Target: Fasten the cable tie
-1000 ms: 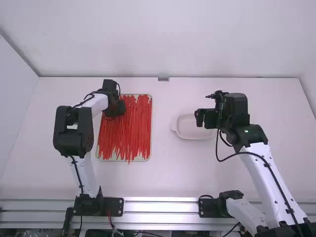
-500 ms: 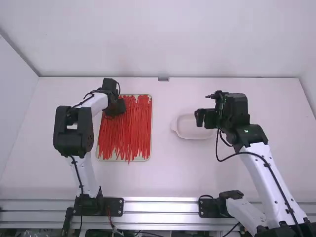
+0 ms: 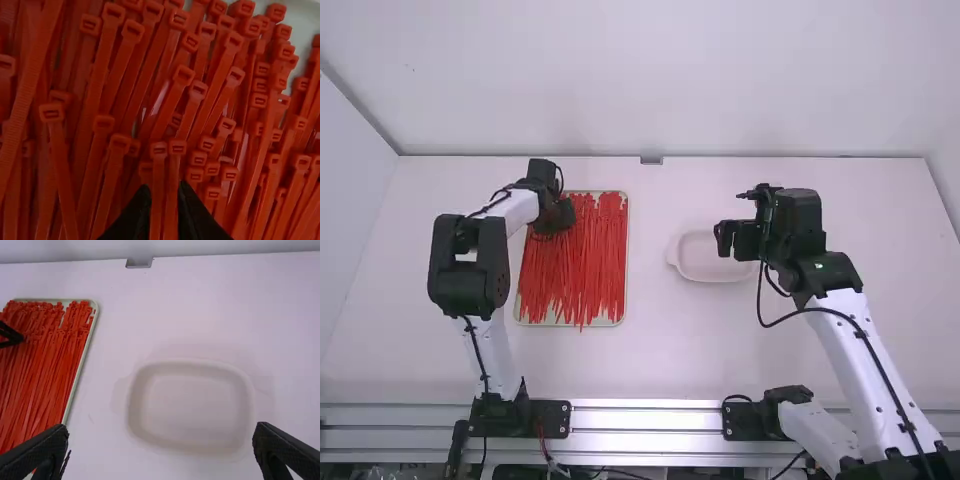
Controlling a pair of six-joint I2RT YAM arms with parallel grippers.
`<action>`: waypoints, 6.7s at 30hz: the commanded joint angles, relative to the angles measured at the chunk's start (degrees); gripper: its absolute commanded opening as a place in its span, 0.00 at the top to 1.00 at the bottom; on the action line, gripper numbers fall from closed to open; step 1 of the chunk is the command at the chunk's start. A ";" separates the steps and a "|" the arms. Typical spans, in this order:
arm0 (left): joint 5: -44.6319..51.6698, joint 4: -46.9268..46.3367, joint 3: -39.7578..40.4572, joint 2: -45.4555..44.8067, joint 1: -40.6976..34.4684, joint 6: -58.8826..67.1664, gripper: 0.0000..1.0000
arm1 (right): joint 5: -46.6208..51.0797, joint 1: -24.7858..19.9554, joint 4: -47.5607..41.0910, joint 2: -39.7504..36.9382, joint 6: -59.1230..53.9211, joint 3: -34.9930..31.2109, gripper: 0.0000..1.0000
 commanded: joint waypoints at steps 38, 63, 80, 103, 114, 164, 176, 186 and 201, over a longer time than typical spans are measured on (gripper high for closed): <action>0.70 -0.31 -2.36 0.72 0.11 -0.44 0.95 | -0.22 0.20 -0.04 0.28 0.22 2.12 0.02; -0.13 -4.15 2.12 -4.28 0.11 -1.49 0.99 | -0.20 0.20 -0.02 0.28 0.22 2.12 0.02; -1.88 -9.20 2.36 -26.18 0.11 0.09 0.99 | -0.48 0.17 0.20 0.28 0.24 2.12 0.02; 13.31 3.37 -20.59 -56.59 -0.83 8.90 0.99 | -13.44 0.24 2.14 0.28 -4.79 2.12 0.02; 27.56 15.82 -28.72 -60.02 -0.57 9.73 0.98 | -34.56 0.17 5.20 0.46 -16.87 2.10 0.02; 56.39 62.07 -28.72 -56.63 -10.82 -3.52 0.99 | -74.69 5.22 61.96 12.98 1.70 2.12 0.02; 55.78 81.50 -28.72 -52.41 -10.43 -18.49 0.99 | -70.36 9.62 65.18 12.98 1.46 2.12 0.02; 52.50 85.64 -28.72 -49.16 -10.80 -22.75 0.99 | -70.18 9.55 65.37 12.98 1.11 2.12 0.26; 50.38 87.89 -28.72 -48.17 -11.54 -24.74 0.99 | -68.70 9.55 65.11 12.98 1.09 2.12 0.63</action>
